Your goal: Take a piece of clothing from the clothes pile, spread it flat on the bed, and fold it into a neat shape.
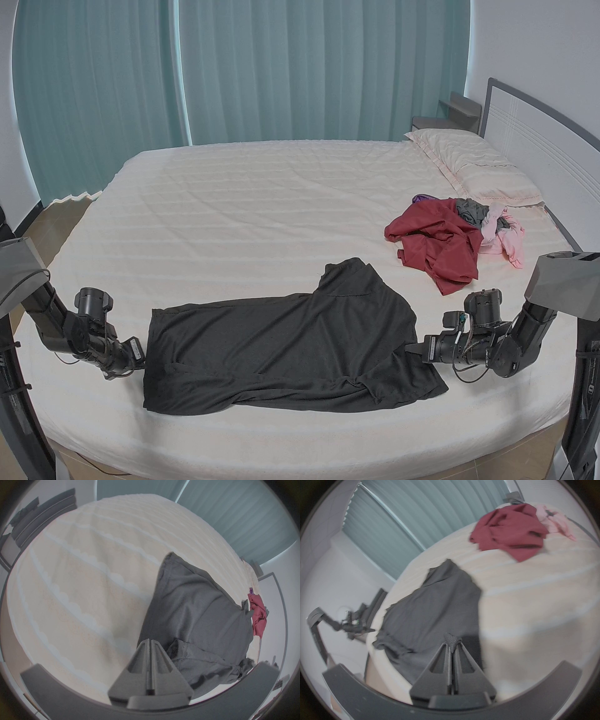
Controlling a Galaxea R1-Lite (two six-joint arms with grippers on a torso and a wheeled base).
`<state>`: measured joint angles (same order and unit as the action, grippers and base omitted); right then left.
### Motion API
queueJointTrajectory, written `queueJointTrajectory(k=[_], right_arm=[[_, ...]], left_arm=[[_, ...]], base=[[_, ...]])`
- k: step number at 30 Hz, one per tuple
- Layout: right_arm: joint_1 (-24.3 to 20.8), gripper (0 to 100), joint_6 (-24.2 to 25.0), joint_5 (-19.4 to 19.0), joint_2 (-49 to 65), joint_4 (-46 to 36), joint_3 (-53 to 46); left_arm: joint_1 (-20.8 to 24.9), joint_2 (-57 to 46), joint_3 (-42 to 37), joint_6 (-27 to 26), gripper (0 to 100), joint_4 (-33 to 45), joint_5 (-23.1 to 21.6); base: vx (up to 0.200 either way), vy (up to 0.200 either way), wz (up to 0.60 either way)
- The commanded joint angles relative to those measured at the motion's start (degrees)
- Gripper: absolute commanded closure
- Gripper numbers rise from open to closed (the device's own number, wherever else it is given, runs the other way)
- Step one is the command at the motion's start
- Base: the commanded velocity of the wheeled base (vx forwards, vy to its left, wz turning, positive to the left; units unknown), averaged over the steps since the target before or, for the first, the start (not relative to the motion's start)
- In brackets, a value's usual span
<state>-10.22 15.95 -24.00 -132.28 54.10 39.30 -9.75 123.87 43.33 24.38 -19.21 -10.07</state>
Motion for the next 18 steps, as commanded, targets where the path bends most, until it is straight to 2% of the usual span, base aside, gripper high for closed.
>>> queueJointTrajectory(k=[1,18], right_arm=[[-0.2,100,0.0,0.0,-0.3,0.1,0.2],[0.9,100,0.1,1.1,-0.2,-0.1,-0.6]], left_arm=[[-0.2,0.0,0.0,0.3,100,0.0,0.1],[0.3,-2.0,-0.7,0.7,100,0.0,0.0]], base=[[0.0,0.0,0.0],[0.0,0.0,0.0]])
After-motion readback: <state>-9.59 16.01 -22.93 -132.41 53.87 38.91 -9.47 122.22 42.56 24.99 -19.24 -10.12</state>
